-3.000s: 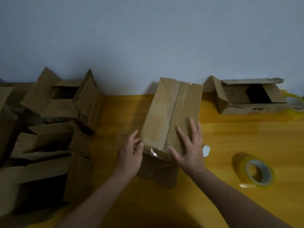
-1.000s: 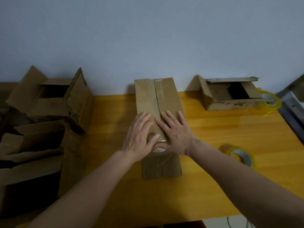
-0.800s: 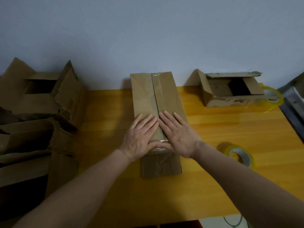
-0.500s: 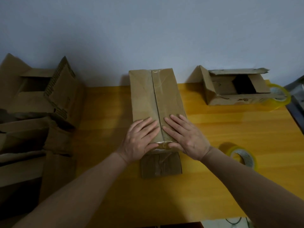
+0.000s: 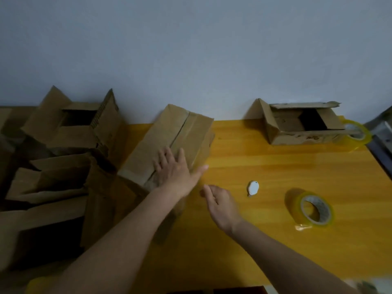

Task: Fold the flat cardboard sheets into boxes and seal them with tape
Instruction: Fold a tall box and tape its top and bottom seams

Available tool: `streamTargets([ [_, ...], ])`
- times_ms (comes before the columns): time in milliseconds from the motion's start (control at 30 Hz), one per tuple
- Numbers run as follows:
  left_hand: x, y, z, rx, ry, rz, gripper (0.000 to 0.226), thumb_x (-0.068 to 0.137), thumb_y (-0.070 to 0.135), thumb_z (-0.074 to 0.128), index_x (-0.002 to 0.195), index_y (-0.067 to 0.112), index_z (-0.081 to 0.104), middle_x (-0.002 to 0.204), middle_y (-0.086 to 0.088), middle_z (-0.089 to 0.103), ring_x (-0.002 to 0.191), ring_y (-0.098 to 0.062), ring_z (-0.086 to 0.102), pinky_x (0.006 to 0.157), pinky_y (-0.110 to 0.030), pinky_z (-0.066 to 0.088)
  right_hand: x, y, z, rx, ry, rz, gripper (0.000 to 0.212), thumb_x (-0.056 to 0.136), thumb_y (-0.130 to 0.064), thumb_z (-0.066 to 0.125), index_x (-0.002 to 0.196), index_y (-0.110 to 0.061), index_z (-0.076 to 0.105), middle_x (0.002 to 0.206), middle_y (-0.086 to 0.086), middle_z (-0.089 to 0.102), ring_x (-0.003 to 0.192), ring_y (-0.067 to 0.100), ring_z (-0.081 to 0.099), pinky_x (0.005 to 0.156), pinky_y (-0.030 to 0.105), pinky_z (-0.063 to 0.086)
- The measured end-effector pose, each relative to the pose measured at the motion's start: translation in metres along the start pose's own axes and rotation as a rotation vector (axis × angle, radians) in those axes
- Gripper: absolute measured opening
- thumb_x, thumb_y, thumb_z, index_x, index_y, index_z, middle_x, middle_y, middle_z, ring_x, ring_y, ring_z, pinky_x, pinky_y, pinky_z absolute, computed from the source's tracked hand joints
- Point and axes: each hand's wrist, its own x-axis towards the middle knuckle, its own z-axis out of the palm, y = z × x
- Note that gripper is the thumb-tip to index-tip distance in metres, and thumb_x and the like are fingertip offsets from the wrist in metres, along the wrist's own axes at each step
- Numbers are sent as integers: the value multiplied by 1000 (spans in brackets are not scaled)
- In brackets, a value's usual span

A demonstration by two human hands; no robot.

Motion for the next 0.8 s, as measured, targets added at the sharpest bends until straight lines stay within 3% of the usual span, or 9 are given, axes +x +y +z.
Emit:
streamTargets([
  [67, -10, 2, 17, 107, -9, 36, 97, 84, 77, 30, 150, 24, -18, 157, -19, -20, 144, -39, -17, 115, -54, -10, 5, 2, -6, -22, 210, 16, 39, 101, -33, 37, 98, -8, 67, 97, 8, 64, 93, 23, 59, 83, 39, 47],
  [133, -23, -4, 27, 175, 63, 157, 87, 95, 52, 43, 147, 32, -24, 156, -18, -24, 144, -38, -21, 117, -53, -10, 19, 2, -25, -63, 425, 29, 26, 100, -21, 45, 115, -7, 60, 110, 8, 55, 106, 23, 53, 93, 37, 43],
  [200, -31, -18, 32, 213, 82, 358, 91, 97, 32, 49, 142, 39, -29, 155, -11, -30, 143, -32, -26, 113, -45, -18, 36, 1, -46, -86, 532, 63, 32, 98, -17, 49, 127, -3, 49, 121, 12, 49, 116, 25, 46, 101, 34, 37],
  [300, -34, -42, 26, 297, 48, 668, 104, 89, 0, 52, 142, 47, -25, 155, 3, -29, 140, -19, -31, 109, -38, -21, 54, 4, -69, -117, 545, 179, 50, 96, -19, 52, 140, -1, 35, 139, 17, 40, 132, 30, 34, 109, 33, 25],
  [400, -22, -59, 8, 331, 66, 631, 107, 77, -20, 47, 149, 43, 1, 160, 7, -9, 145, -16, -15, 116, -39, -10, 55, 12, -77, -159, 451, 311, 62, 96, -26, 54, 148, -8, 24, 144, 16, 38, 133, 31, 36, 111, 42, 31],
  [500, -13, -52, -10, 138, 125, 307, 58, 90, 2, 51, 140, 28, 38, 158, 2, 22, 147, -24, 13, 121, -47, 7, 42, 14, -65, 110, 270, 362, 69, 94, -38, 56, 150, -18, 20, 125, 8, 56, 108, 26, 59, 89, 47, 51],
  [567, -16, -32, -11, -16, 145, 126, 37, 95, 27, 45, 132, 23, 43, 153, -3, 33, 145, -27, 18, 119, -54, 10, 34, 16, -54, 175, 222, 349, 68, 91, -41, 59, 147, -18, 27, 107, 0, 60, 87, 17, 66, 74, 39, 56],
  [700, -32, 21, 17, 46, 37, 182, 84, 78, 82, 17, 150, 39, 8, 161, -5, -2, 148, -32, -7, 108, -63, -13, 32, 34, -60, 178, 366, 424, 52, 96, -31, 53, 143, -15, 35, 126, 8, 57, 106, 23, 60, 88, 39, 50],
  [800, -35, 35, 34, 207, 39, 215, 91, 74, 87, 19, 149, 43, -9, 158, -12, -17, 145, -38, -16, 108, -68, -13, 15, 60, -77, 82, 381, 530, 52, 97, -26, 53, 144, -15, 34, 132, 10, 53, 115, 27, 53, 85, 35, 43],
])
